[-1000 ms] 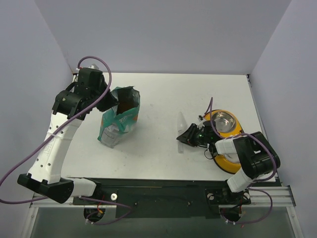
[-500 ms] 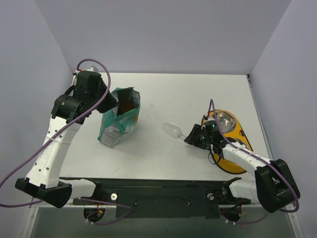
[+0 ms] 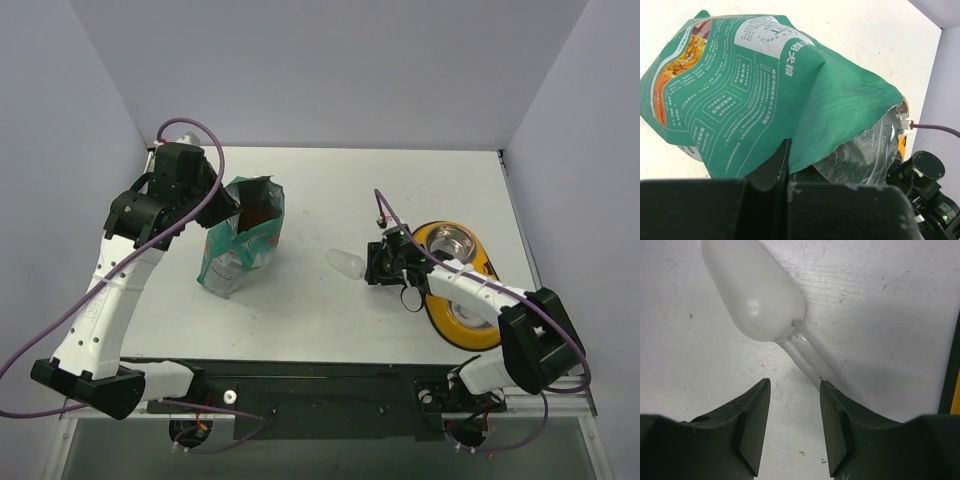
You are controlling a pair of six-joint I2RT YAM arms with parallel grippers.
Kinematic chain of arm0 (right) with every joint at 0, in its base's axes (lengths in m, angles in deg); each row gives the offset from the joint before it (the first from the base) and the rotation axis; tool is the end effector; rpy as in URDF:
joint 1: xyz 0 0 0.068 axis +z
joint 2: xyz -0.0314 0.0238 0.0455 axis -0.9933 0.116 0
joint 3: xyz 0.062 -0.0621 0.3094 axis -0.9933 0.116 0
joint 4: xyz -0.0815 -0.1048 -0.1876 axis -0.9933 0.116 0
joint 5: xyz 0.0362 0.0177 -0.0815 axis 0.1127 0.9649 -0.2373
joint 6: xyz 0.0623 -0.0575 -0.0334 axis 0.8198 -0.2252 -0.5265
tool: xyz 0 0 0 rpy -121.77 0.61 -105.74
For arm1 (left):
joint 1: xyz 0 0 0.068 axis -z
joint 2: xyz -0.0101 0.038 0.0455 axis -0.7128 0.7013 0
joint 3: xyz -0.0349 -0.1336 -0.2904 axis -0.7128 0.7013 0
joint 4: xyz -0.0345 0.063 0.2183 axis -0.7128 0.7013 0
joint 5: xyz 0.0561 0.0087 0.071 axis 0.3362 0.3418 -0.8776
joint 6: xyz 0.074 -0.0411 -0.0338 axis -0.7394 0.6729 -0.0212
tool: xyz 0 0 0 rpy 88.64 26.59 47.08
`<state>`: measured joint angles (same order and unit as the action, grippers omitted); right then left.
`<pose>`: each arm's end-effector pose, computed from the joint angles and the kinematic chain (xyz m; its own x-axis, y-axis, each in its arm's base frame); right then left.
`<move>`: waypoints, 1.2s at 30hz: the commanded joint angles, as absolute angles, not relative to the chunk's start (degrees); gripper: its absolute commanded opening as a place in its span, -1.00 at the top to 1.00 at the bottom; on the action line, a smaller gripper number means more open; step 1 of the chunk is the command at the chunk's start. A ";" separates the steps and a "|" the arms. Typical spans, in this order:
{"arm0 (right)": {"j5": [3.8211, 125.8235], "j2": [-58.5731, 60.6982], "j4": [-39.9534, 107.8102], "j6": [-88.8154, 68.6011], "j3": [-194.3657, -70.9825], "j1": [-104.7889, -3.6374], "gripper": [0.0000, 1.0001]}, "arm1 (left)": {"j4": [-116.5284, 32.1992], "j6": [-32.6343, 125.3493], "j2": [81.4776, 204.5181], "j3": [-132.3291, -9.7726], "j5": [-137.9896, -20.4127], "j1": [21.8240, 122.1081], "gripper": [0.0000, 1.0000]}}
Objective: Serve the pet food
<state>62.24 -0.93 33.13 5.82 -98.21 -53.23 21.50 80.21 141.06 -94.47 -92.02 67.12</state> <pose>0.2442 0.1501 0.2446 -0.7046 0.0366 -0.7087 -0.3119 0.8811 0.3556 0.2100 -0.0765 0.4508 -0.6357 -0.5116 -0.5780 -0.2025 0.8331 -0.5147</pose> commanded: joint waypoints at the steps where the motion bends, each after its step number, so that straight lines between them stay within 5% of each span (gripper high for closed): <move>1: 64.12 2.24 34.65 2.32 -100.64 -52.58 0.27 | 20.32 79.08 139.14 -96.26 -90.80 66.91 1.00; 17: 62.63 10.68 31.31 3.73 -101.95 -51.61 0.43 | 17.95 80.31 138.43 -95.38 -88.78 66.91 1.00; 24: 64.64 15.33 32.01 7.33 -106.25 -49.42 1.00 | 17.60 80.83 137.64 -94.77 -89.04 66.91 1.00; 26: 70.59 16.04 29.74 10.84 -107.75 -49.41 1.00 | 17.68 80.22 138.08 -94.94 -89.05 66.91 1.00; 36: 96.72 27.97 -13.81 43.95 -108.90 -49.41 1.00 | 19.71 79.07 139.84 -98.55 -90.80 66.91 1.00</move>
